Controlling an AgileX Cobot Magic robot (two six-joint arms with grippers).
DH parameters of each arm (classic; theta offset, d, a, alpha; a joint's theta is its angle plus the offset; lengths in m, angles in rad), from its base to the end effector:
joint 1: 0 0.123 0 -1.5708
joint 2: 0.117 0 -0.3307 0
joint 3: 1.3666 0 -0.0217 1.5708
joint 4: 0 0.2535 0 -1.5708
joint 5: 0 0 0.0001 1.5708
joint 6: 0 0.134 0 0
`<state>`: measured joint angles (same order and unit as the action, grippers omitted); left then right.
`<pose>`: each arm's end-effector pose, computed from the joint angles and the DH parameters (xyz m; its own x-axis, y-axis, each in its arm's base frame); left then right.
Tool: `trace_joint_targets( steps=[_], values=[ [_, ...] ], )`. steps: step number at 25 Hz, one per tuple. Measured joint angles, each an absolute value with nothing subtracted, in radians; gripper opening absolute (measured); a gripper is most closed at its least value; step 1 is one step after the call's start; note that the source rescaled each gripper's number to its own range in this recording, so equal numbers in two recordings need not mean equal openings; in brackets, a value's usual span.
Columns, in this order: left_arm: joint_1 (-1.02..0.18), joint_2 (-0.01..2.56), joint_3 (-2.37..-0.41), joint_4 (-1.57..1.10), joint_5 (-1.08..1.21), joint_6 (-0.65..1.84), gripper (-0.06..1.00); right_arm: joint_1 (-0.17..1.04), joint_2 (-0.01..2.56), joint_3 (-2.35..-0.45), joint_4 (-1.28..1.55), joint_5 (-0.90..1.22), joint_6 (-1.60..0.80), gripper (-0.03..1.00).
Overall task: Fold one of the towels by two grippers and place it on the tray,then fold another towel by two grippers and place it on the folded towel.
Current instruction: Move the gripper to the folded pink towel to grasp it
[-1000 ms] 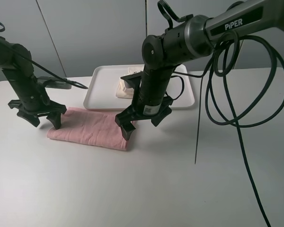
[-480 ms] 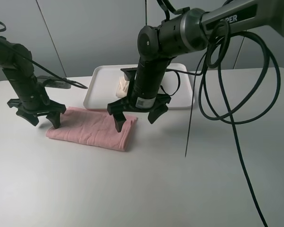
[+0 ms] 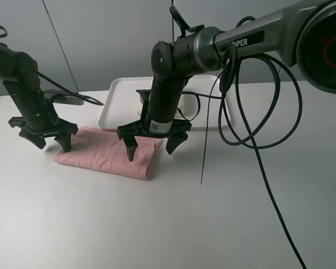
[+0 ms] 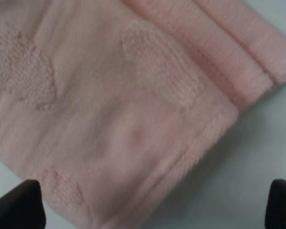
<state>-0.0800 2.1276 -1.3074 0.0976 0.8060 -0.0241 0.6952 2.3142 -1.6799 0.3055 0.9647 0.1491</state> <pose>0.4132 -0.0237 0.0943 -0.9919 0.1231 -0.0311 0.1207 0.9901 0.0717 0.3542 0.3386 0.0959 -0.9291 -0.3698 0.0021 -0.3567 0.8975 0.2594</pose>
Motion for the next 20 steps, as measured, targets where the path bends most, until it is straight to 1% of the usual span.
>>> trace_joint_targets(
  steps=[17,18,20],
  values=[
    [-0.08,2.128,-1.307,0.098,0.806,-0.024,0.85,0.727,2.358,-1.699,0.309,0.915,0.16,1.0],
    [-0.08,2.128,-1.307,0.098,0.806,-0.024,0.85,0.727,2.358,-1.699,0.309,0.913,0.16,0.98],
    [-0.08,2.128,-1.307,0.098,0.806,-0.024,0.85,0.729,2.36,-1.699,0.303,0.9,0.163,0.87]
  ],
)
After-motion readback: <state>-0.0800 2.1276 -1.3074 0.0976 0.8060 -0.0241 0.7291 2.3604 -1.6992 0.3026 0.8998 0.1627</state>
